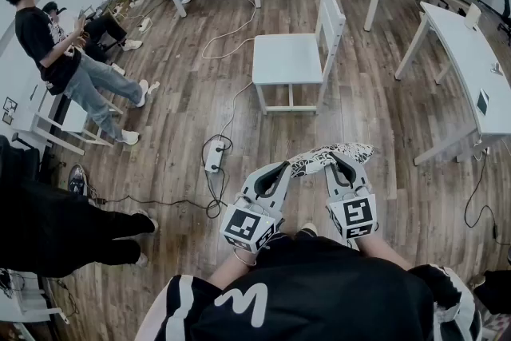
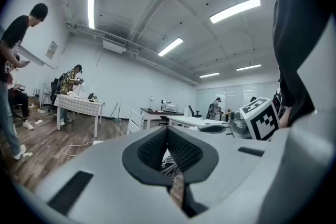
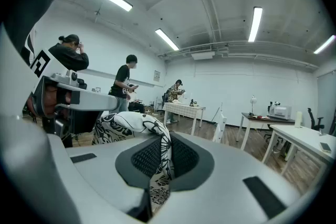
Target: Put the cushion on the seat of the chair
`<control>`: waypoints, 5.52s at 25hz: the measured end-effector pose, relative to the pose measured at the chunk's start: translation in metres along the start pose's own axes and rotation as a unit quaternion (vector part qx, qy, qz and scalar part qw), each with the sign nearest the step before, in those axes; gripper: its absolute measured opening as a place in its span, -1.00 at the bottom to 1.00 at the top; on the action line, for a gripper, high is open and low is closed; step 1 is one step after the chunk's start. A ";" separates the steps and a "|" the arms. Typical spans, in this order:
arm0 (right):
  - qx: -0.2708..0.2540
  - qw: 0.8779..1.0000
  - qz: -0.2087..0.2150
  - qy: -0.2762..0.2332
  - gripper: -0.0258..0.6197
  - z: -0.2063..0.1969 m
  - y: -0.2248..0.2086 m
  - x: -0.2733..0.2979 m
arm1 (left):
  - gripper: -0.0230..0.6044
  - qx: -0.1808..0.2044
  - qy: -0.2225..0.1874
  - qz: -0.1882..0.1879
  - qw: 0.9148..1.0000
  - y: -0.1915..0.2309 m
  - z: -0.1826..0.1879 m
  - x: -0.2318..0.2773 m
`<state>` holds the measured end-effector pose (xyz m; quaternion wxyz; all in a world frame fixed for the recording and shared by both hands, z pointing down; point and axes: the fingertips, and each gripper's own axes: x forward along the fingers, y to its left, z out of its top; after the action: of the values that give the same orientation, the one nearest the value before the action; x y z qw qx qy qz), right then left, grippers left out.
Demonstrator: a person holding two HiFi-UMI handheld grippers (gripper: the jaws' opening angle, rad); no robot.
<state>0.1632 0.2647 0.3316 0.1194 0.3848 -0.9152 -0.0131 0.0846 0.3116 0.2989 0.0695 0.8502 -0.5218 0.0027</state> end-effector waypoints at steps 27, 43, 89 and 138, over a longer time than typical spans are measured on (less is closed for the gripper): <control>0.013 1.000 -0.007 -0.005 -0.82 0.008 0.033 0.019 | -0.92 -0.004 -0.012 -0.001 1.000 0.033 0.001 -0.025; 0.028 0.999 -0.036 -0.010 -0.82 0.014 0.072 0.046 | -0.92 0.003 -0.010 -0.027 1.000 0.075 0.000 -0.053; 0.061 0.998 0.033 0.001 -0.82 0.001 -0.111 0.188 | -0.92 -0.018 -0.010 0.045 0.999 0.142 0.007 0.167; 0.087 0.995 0.048 0.027 -0.82 0.004 -0.172 0.330 | -0.92 -0.048 0.001 0.047 0.998 0.264 0.014 0.276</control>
<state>0.0606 -0.0900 0.3767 0.1107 0.3492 -0.9268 0.0826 -0.0254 -0.0525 0.3372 0.1102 0.8204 -0.5608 -0.0179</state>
